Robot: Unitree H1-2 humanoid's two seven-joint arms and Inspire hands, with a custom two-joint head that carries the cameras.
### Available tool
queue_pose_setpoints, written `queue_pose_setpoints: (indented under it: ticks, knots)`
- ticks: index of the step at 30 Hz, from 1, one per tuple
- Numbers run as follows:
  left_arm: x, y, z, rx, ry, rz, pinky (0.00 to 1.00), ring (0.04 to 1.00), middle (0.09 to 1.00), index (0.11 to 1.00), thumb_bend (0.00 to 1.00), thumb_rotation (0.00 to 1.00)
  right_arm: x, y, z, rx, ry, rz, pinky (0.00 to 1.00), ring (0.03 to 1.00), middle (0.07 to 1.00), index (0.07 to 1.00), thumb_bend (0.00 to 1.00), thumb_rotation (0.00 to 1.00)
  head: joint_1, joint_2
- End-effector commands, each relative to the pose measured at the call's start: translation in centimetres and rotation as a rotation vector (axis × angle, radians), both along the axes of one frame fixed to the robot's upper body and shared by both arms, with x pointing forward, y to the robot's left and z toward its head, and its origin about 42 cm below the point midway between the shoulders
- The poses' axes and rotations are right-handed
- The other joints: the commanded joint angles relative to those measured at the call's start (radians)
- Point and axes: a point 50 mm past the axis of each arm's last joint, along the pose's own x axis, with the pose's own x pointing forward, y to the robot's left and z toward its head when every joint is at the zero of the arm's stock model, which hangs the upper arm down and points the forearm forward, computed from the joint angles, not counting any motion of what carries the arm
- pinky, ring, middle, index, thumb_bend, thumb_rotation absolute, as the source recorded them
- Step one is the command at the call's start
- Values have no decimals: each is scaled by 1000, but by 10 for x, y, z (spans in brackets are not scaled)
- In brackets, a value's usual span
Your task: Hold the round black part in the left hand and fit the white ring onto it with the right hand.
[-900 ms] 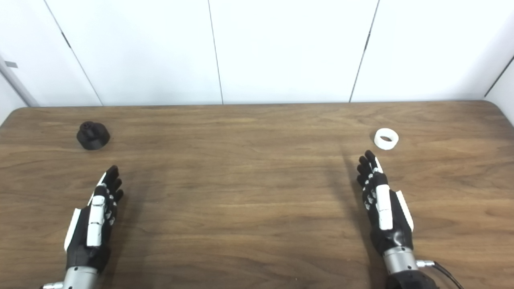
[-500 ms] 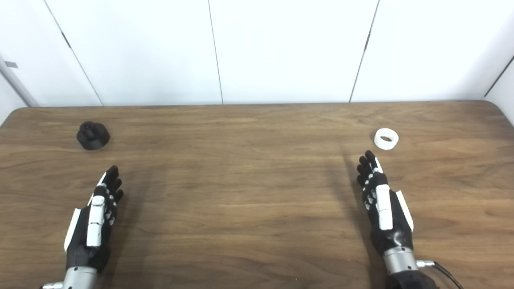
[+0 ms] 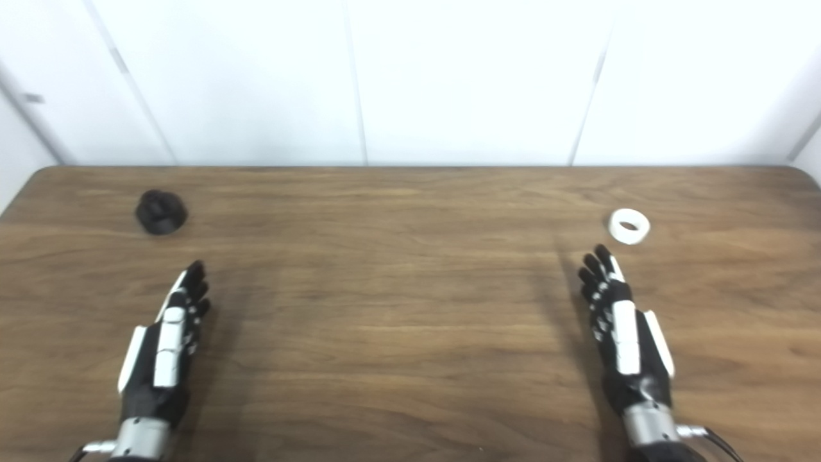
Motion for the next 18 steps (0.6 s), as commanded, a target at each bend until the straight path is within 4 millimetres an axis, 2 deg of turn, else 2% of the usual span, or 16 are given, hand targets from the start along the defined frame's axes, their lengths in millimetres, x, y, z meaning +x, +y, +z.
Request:
queue_pose_setpoints:
  ticks: [1,5,10,18]
  knots:
    - [-9,-5,0,9,-32,13,1000,999,992,968,433,959,-6,-14,-10,-11,27,-6,1000,966,969,978,573,1000,20,-11]
    - [-9,-10,-5,23,-26,14,1000,1000,991,964,439,956,-6,-20,-15,-9,26,-1,1000,970,975,982,558,1000,59,-41]
    - [-8,-11,-12,33,-25,8,1000,1000,989,965,505,947,-6,-24,-20,-5,36,-4,1000,967,967,973,539,1000,83,-65]
    - [-6,-17,-21,51,-21,9,1000,1000,991,962,489,952,-4,-30,-27,-8,47,4,1000,977,976,983,563,1000,134,-115]
